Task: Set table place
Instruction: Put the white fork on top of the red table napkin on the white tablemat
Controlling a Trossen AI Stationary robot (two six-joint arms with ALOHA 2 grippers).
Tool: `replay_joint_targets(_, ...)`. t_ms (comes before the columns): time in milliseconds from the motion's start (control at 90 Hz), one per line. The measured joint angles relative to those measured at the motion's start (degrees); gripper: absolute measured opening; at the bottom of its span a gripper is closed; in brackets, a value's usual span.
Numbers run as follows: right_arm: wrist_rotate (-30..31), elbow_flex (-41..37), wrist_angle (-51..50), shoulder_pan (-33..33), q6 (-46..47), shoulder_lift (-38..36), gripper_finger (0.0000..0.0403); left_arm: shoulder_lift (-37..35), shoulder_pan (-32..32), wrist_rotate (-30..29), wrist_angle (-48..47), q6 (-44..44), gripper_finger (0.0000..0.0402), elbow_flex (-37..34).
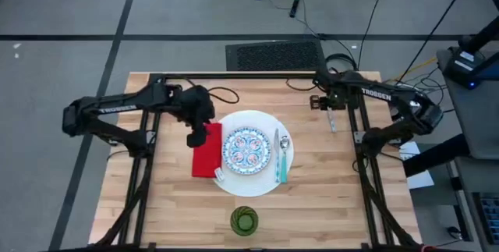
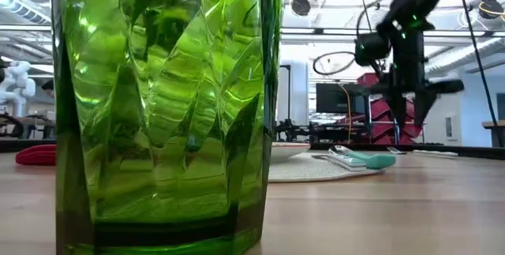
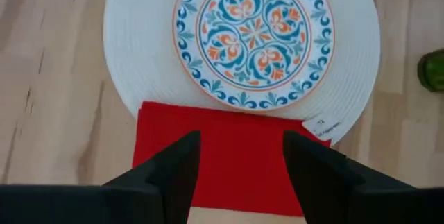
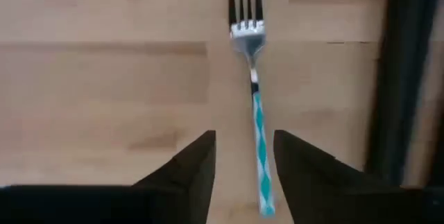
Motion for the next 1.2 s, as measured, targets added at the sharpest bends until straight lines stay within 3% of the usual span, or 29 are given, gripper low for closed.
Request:
replay_joint_targets(133,-0.4,-3.7,6.8,-1.8,-2.1,0.0,0.0126,-0.7,0.0,0.0,0.1,-1.4,0.0189,0.0)
replay_joint_targets(378,4.0,-5.0,9.9,-3.4,-5.3,1.6,0.0126,-0.9,0.0,-0.2,1.5,-3.0,0.0189,0.0)
replay_joint_targets(733,2.4,-4.7,13.4,-5.2,-7.4,8.7,0.0123,-0.9,0.0,-0.2,3.0,-6.0,0.0189,0.0)
replay_joint_targets(822,1.9,-4.7,13.8,-5.2,-7.4,8.9,0.0099,-0.9,-0.3,-0.2,2.9,-7.1,0.0189,0.0)
replay_joint_targets(967,0.7,-4.8,14.5,-5.2,-7.7,8.8,0.0016,-0.9,-0.4,-0.3,2.9,-7.5,0.0189,0.0)
replay_joint_targets(1200,0.8,-3.9,11.2,-1.6,-7.8,4.2,0.0003,-0.9,-0.3,-0.5,2.9,-8.9,0.0189,0.0)
